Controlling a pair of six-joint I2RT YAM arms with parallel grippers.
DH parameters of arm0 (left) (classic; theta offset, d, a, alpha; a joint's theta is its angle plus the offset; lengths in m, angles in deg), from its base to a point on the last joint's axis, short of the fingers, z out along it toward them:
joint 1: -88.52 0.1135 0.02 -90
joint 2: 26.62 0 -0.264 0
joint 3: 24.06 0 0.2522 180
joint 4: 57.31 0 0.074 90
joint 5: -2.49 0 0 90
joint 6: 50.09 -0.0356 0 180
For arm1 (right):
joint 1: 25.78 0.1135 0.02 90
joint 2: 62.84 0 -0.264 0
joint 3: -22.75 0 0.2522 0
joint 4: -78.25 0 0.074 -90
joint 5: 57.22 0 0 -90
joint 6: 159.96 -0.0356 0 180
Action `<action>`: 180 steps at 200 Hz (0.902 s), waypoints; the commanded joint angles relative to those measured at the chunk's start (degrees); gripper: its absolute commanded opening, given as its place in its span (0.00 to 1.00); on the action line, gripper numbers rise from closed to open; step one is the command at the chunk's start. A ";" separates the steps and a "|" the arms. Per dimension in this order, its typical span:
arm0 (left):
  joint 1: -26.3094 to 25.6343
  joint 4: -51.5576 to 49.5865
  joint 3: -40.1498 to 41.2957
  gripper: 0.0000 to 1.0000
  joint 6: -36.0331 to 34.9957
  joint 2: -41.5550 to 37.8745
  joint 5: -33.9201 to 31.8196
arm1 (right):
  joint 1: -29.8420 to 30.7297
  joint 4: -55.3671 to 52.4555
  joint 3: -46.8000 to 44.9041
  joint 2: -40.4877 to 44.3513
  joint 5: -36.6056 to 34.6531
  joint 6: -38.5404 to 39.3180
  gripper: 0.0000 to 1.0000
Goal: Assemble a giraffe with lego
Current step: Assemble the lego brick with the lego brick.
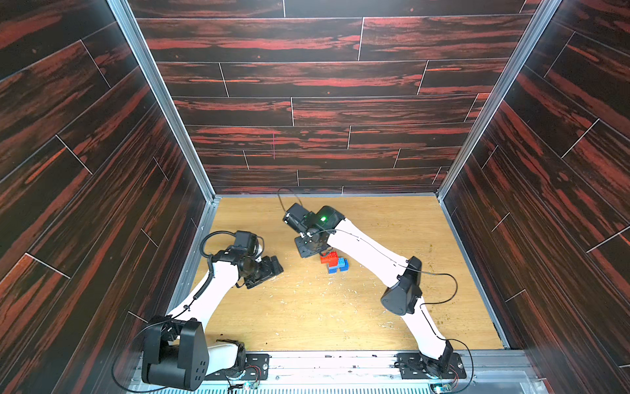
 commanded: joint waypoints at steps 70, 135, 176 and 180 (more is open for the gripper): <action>-3.90 9.10 1.21 0.92 0.46 -6.76 10.37 | -6.62 5.90 -16.80 8.97 5.44 -1.68 0.30; -4.34 8.18 1.04 0.92 0.22 -6.41 9.06 | -9.50 6.30 -18.81 7.86 7.99 -0.10 0.30; -4.33 7.56 0.57 0.92 -0.13 -5.92 8.59 | -9.52 6.07 -18.79 6.45 8.26 0.73 0.28; -4.33 7.52 0.56 0.92 -0.14 -5.92 8.54 | -9.57 6.16 -18.88 6.43 8.26 0.80 0.28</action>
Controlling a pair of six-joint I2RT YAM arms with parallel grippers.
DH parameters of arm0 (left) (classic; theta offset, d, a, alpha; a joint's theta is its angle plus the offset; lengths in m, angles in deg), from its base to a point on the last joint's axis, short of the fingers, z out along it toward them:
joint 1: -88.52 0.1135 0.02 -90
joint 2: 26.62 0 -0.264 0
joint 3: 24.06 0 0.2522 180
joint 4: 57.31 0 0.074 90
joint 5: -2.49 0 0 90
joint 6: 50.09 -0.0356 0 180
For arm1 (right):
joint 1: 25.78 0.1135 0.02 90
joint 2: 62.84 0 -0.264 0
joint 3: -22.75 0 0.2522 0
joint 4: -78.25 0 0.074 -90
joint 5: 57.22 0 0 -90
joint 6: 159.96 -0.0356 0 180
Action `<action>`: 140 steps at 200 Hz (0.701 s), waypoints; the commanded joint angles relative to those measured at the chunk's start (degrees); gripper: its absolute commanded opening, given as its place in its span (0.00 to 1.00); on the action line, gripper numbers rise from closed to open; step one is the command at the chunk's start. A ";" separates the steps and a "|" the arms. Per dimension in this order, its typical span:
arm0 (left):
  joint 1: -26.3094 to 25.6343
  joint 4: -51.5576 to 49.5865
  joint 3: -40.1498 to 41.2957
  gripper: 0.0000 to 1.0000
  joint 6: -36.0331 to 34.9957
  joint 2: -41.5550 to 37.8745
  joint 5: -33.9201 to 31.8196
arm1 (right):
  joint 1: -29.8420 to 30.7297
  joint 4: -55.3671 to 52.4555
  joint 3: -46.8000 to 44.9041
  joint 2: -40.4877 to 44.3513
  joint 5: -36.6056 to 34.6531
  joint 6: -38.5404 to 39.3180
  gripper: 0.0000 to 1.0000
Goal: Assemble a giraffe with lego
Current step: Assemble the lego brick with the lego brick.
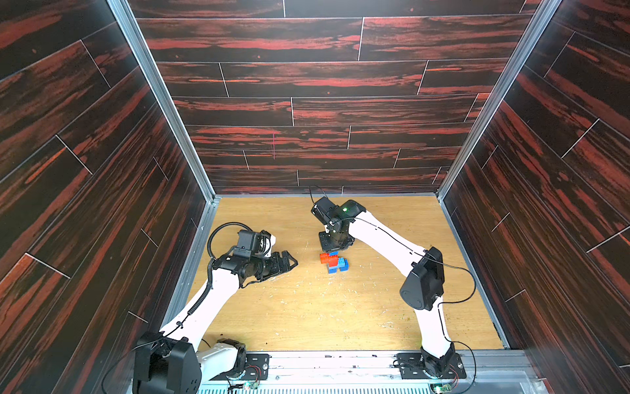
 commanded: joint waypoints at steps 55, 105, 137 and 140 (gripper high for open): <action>-0.17 -1.49 0.00 0.92 -0.63 -0.33 -0.82 | -0.23 0.28 -2.78 -0.59 1.11 0.98 0.28; -0.21 -1.49 0.01 0.92 -0.63 -0.42 -0.91 | -0.25 1.31 -4.78 -0.04 0.43 0.93 0.27; -0.21 -1.43 0.10 0.92 -0.62 -0.51 -0.95 | -0.25 1.52 -5.27 -0.22 -0.03 0.85 0.27; -0.21 -1.43 0.11 0.92 -0.60 -0.51 -0.97 | -0.25 1.46 -5.27 -0.23 -0.14 0.84 0.27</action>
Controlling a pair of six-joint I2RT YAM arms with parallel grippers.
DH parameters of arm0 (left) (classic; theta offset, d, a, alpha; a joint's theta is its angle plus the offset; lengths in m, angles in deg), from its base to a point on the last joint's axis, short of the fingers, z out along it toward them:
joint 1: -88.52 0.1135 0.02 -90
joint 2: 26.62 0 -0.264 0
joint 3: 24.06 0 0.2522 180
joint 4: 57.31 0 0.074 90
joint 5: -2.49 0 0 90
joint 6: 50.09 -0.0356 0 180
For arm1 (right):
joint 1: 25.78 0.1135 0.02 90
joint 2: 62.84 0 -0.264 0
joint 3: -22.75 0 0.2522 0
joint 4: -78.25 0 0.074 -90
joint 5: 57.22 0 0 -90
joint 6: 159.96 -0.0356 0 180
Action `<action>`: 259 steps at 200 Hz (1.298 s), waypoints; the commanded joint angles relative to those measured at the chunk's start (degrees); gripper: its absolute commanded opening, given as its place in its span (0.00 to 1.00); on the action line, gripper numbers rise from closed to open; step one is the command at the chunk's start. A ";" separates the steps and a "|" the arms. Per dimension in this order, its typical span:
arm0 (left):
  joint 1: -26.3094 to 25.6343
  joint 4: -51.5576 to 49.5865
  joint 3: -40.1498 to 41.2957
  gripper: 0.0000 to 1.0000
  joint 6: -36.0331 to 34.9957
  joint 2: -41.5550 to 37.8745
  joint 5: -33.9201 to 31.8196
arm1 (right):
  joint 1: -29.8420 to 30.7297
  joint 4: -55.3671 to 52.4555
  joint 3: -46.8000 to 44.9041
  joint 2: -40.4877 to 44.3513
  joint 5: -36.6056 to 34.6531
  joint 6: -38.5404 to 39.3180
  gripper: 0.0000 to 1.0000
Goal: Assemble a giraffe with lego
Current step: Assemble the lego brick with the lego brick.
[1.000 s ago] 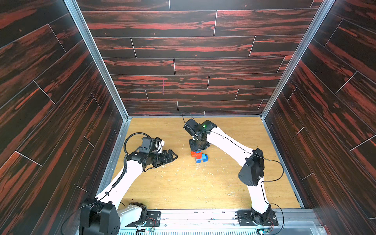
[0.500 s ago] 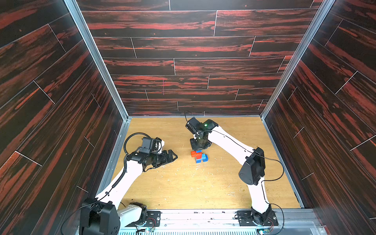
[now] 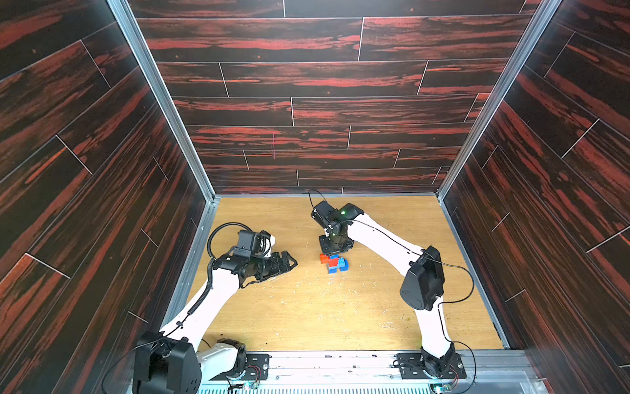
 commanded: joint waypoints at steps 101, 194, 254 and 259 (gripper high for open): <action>-0.22 -1.16 -0.11 0.92 -0.68 -0.13 -0.67 | -0.22 0.37 -4.28 1.64 0.60 0.08 0.26; -0.21 -1.51 -0.20 0.92 -1.02 0.02 -1.16 | -0.09 3.98 -13.71 2.18 0.51 -0.84 0.25; -0.21 -1.69 -0.22 0.91 -0.99 -0.06 -1.34 | -0.14 2.51 -12.94 1.30 0.10 0.08 0.25; -0.21 -1.69 -0.18 0.91 -1.00 -0.07 -1.41 | -0.13 2.46 -12.84 1.42 -0.08 0.08 0.26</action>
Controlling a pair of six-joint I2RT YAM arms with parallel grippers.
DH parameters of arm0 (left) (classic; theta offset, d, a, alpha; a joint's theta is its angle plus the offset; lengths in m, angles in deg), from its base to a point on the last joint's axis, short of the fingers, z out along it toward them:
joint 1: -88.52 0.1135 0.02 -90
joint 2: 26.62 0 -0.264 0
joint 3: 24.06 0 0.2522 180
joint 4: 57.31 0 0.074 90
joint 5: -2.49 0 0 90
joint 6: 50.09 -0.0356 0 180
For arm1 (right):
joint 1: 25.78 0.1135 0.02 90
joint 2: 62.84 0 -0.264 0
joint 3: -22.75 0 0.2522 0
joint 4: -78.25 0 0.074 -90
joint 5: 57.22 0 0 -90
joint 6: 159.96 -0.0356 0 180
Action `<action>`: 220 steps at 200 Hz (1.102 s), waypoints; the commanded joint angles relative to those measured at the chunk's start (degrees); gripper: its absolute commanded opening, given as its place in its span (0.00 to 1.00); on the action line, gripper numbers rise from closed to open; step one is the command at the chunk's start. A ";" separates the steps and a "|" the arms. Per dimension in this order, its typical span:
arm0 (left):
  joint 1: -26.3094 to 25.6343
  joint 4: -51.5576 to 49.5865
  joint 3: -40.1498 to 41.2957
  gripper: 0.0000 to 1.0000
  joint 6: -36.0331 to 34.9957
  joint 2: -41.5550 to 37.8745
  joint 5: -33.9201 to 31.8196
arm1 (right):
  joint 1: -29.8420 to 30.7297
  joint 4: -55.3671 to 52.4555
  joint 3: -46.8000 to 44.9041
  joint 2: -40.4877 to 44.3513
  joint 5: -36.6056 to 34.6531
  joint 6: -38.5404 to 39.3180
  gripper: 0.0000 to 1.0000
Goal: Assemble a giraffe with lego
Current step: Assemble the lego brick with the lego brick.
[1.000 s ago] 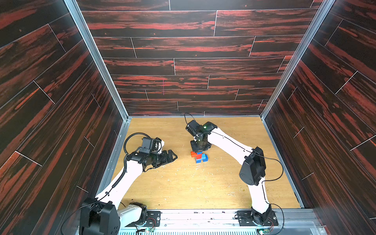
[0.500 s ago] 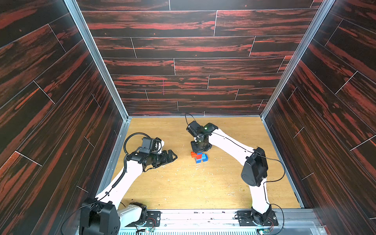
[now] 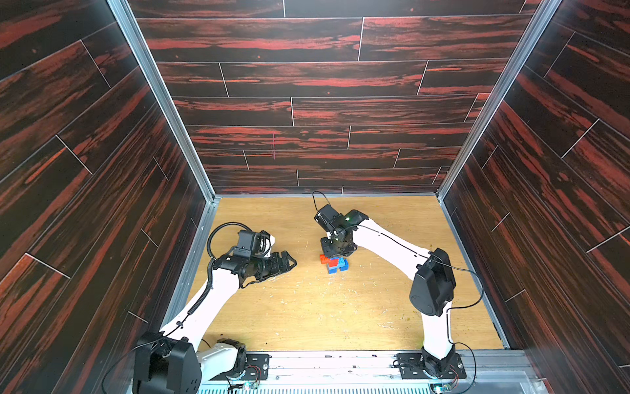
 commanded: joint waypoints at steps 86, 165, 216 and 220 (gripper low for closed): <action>-0.21 -1.59 -0.40 0.91 -0.94 0.07 -0.33 | -0.17 -6.48 2.29 -2.56 -1.38 1.75 0.59; -0.19 -1.64 -0.53 0.91 -1.01 0.15 -0.52 | -0.65 -3.69 2.00 1.07 0.35 3.92 0.66; -0.21 -1.73 -0.49 0.91 -1.04 0.07 -0.78 | -1.41 -1.12 0.24 3.38 0.91 4.84 0.71; -0.21 -1.74 -0.44 0.91 -1.01 -0.04 -0.71 | -1.48 -1.07 0.18 3.56 0.91 4.93 0.71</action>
